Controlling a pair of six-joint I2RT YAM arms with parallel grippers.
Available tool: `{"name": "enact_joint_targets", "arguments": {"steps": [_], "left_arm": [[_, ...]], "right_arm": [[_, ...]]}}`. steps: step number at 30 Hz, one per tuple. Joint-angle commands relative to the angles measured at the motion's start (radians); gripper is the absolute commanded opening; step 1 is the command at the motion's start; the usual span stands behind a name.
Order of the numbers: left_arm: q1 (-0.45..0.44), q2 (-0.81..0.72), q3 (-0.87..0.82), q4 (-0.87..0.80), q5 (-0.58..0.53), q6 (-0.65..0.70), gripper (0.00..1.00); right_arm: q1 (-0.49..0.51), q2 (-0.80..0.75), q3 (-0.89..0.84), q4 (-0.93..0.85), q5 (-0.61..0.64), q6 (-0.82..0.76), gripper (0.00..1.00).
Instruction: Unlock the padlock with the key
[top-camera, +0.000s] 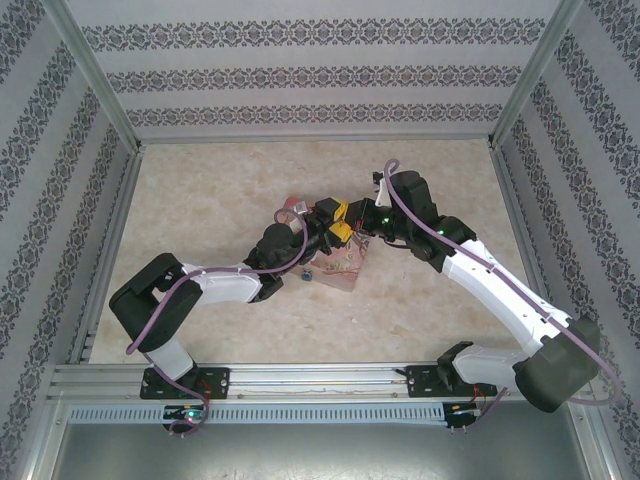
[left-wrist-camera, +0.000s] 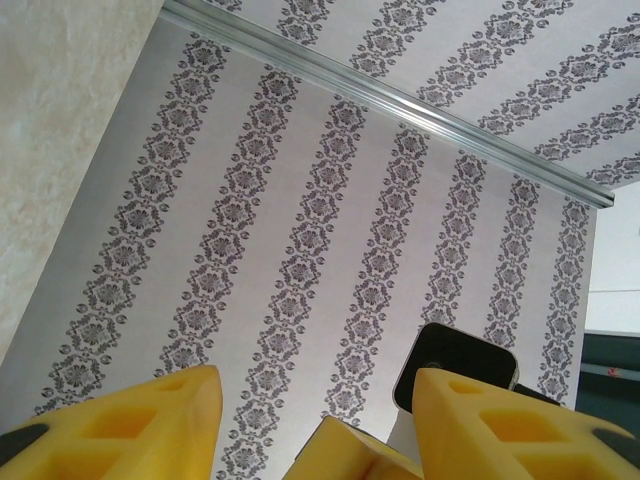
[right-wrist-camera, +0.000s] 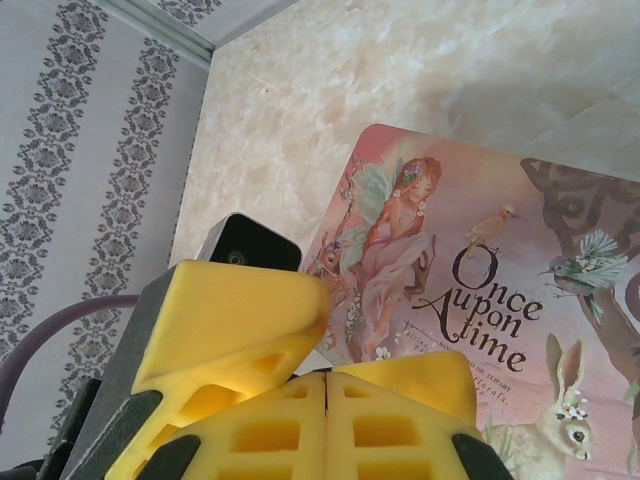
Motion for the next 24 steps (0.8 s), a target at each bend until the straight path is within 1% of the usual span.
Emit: {"name": "enact_joint_targets", "arguments": {"steps": [1,18,24], "left_arm": [[-0.023,-0.008,-0.017,0.06,0.01,0.0,0.5],[-0.023,-0.007,-0.028,0.061,0.002,0.002,0.36],[-0.023,-0.006,-0.033,0.064,0.001,0.001,0.29]], "right_arm": [[0.015,-0.017,-0.021,0.057,-0.009,-0.007,0.0],[0.013,-0.057,-0.048,0.052,0.008,-0.004,0.0],[0.014,-0.062,-0.054,0.053,0.005,-0.005,0.0]]}}
